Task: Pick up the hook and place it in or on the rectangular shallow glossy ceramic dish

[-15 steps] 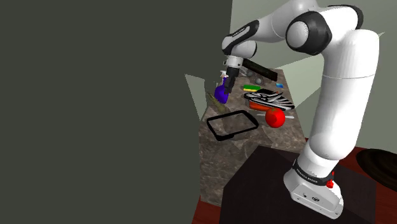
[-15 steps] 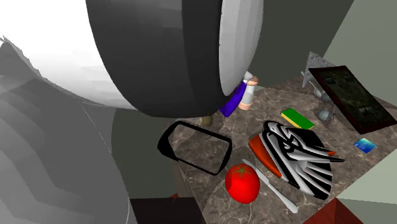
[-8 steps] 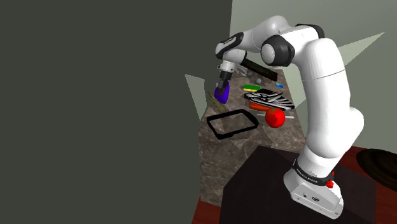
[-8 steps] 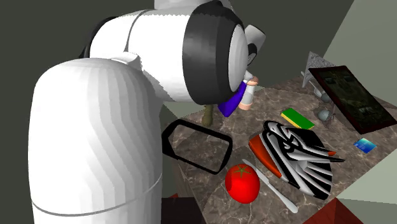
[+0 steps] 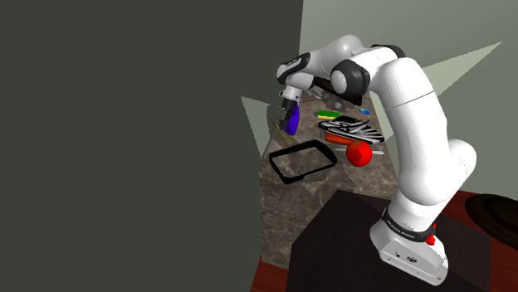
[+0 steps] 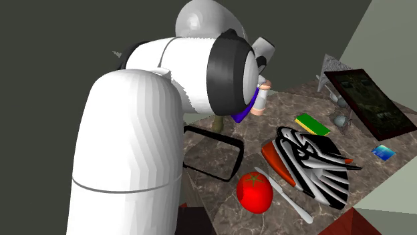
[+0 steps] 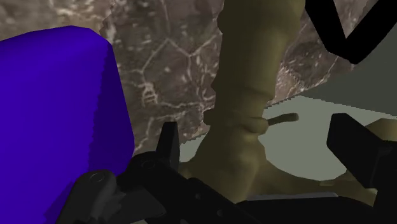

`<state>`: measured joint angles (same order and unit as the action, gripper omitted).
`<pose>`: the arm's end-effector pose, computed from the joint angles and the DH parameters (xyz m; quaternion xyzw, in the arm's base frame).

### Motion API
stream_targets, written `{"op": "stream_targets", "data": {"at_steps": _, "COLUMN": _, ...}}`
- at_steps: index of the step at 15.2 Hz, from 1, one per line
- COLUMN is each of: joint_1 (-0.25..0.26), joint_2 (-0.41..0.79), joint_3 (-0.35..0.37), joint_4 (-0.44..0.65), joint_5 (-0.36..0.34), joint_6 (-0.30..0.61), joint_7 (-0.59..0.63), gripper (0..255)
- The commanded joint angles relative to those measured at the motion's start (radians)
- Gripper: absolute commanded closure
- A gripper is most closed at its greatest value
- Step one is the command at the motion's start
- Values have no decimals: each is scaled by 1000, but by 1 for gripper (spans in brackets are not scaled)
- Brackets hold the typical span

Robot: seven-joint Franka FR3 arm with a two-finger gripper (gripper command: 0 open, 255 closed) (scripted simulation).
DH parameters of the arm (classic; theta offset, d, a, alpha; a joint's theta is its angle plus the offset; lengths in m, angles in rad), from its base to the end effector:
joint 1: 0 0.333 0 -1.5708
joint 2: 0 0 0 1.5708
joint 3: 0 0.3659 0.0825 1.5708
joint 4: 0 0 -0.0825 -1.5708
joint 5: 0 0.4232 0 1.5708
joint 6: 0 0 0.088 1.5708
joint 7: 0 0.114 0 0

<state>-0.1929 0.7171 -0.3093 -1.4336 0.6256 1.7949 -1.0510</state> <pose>0.7050 -0.2750 0.2770 -0.9566 -0.1685 -0.0206 0.2369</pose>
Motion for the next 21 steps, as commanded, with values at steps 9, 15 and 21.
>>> {"op": "stream_targets", "data": {"at_steps": 9, "joint_1": 10, "joint_2": 3, "joint_3": 5, "joint_4": -27, "joint_5": 7, "joint_6": 30, "joint_7": -6, "gripper": 0}}
{"op": "stream_targets", "data": {"at_steps": 15, "joint_1": 10, "joint_2": 3, "joint_3": 5, "joint_4": -26, "joint_5": 7, "joint_6": 30, "joint_7": -6, "gripper": 255}}
{"op": "stream_targets", "data": {"at_steps": 21, "joint_1": 11, "joint_2": -11, "joint_3": 2, "joint_4": -24, "joint_5": 2, "joint_6": 15, "joint_7": 2, "gripper": 255}}
